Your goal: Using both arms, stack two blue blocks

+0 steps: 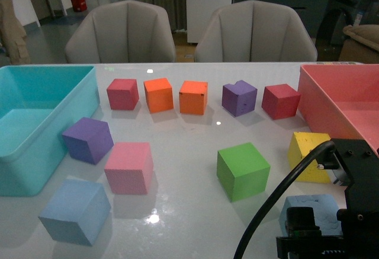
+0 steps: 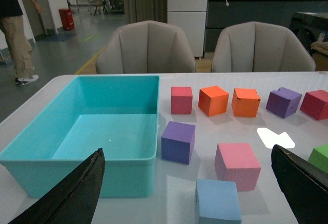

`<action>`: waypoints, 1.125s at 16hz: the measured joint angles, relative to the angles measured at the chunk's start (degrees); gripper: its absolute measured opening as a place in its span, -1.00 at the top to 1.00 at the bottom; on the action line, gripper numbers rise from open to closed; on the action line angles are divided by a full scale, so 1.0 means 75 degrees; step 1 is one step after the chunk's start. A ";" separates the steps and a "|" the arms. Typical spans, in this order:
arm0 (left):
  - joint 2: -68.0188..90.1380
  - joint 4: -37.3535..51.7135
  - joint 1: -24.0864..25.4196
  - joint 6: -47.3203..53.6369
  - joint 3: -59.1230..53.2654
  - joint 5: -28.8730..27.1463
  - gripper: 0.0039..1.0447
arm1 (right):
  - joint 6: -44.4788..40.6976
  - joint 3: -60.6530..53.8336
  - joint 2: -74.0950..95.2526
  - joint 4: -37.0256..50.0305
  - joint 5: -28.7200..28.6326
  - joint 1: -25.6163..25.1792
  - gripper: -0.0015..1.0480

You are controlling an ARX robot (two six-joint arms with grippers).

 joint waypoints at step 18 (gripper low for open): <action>0.0000 0.0000 0.0000 0.0000 0.0000 0.0003 -0.88 | -0.0676 0.6487 0.2495 -0.2728 -0.0338 0.0259 0.15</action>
